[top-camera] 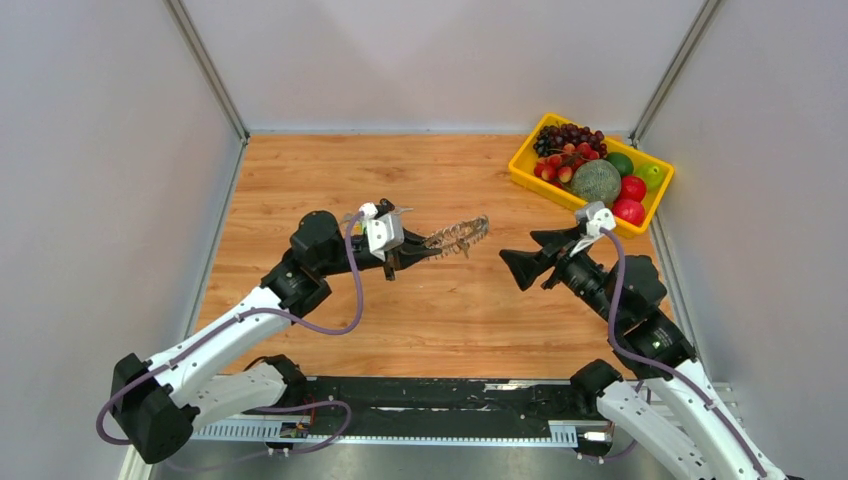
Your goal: Remove the keys from the keyring
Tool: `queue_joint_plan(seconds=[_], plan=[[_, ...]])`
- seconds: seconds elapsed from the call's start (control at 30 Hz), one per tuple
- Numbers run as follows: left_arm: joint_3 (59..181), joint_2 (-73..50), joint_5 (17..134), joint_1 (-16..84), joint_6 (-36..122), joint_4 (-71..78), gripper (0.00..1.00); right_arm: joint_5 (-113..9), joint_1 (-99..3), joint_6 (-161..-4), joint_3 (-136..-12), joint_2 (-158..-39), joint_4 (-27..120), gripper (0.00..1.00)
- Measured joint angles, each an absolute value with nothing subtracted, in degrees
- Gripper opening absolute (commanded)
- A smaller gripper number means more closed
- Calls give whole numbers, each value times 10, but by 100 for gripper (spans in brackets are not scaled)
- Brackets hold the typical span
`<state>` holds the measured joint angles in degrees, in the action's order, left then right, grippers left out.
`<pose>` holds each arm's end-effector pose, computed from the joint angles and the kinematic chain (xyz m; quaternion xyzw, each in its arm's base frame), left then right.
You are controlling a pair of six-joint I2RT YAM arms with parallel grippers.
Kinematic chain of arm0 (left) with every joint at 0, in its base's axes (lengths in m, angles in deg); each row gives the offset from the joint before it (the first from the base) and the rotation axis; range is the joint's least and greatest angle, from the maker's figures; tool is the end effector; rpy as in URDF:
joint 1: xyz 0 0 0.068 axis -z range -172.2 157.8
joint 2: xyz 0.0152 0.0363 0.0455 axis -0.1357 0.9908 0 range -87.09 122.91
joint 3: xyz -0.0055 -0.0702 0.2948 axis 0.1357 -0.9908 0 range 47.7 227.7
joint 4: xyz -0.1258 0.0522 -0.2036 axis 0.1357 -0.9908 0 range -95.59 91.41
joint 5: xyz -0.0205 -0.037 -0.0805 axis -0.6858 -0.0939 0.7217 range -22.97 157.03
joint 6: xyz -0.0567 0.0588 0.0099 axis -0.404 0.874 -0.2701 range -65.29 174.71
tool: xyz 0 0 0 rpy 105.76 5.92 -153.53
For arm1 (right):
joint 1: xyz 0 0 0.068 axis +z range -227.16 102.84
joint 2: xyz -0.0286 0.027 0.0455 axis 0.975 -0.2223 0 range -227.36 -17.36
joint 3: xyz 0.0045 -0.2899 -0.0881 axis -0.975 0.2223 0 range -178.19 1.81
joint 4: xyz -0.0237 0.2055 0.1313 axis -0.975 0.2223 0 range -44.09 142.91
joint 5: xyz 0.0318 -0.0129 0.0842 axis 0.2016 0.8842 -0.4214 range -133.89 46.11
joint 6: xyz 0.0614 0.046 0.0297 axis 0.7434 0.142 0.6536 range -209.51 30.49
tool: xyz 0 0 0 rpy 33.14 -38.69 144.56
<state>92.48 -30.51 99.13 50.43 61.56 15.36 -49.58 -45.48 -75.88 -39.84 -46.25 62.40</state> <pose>0.1411 -0.1816 0.3773 0.4599 0.5221 -0.3951 0.5998 0.0942 0.0664 0.3552 -0.1479 0.7145 0.2965 0.6163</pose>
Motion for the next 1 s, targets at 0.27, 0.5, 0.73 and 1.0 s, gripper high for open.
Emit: queue_joint_plan(seconds=[0.27,0.5,0.73,1.0], plan=[[955,-285,1243,486,612,108,0,-697,-455,-849,-382,-472,556,67],[984,-280,1346,482,616,97,0,-835,-453,-885,-382,-488,516,51],[991,-269,1380,482,616,92,0,-911,-448,-892,-381,-495,497,33],[1001,-250,1402,482,613,93,35,-960,-427,-883,-379,-495,457,0]])
